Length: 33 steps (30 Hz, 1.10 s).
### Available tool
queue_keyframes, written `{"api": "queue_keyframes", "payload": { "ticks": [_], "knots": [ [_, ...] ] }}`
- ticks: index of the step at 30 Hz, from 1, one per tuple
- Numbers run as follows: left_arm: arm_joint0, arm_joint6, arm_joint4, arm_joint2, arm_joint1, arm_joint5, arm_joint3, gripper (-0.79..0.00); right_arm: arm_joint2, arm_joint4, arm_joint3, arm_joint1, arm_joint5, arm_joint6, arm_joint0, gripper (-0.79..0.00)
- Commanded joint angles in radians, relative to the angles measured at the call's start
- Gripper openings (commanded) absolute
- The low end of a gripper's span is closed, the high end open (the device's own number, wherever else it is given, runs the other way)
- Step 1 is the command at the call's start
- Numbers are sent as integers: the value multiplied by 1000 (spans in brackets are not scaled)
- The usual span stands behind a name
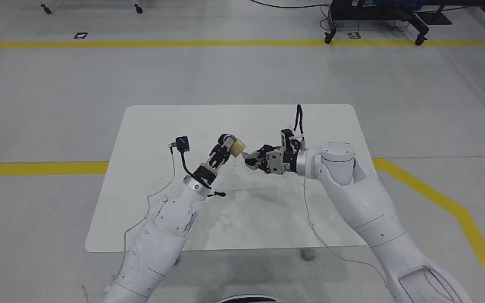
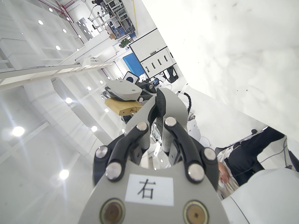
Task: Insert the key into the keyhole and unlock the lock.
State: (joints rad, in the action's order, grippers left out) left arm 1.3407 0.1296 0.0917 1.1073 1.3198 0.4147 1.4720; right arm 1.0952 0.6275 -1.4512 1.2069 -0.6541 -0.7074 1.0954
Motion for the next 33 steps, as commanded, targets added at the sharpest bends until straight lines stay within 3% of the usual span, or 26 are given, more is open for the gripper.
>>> {"api": "queue_keyframes", "payload": {
  "ticks": [1, 15, 25, 28, 33],
  "knots": [
    [0, 4, 21, -5, 1, -2, 1, -785, 1, 6, 1, -1, 3, 0, 1, -785],
    [7, -19, 90, -12, 4, -11, 12, -785, -3, 24, -3, -5, 5, 7, 5, -785],
    [8, 11, -70, 14, 9, -45, 4, -785, 8, 37, -10, -11, 14, 3, 15, -785],
    [-5, 46, -192, 27, 13, -116, -6, -785, 24, 62, -13, -13, 46, -5, 28, -785],
    [-77, 231, -490, 66, 17, -348, -69, -785, 64, 116, -31, -14, 169, 19, 76, -785]
  ]
}}
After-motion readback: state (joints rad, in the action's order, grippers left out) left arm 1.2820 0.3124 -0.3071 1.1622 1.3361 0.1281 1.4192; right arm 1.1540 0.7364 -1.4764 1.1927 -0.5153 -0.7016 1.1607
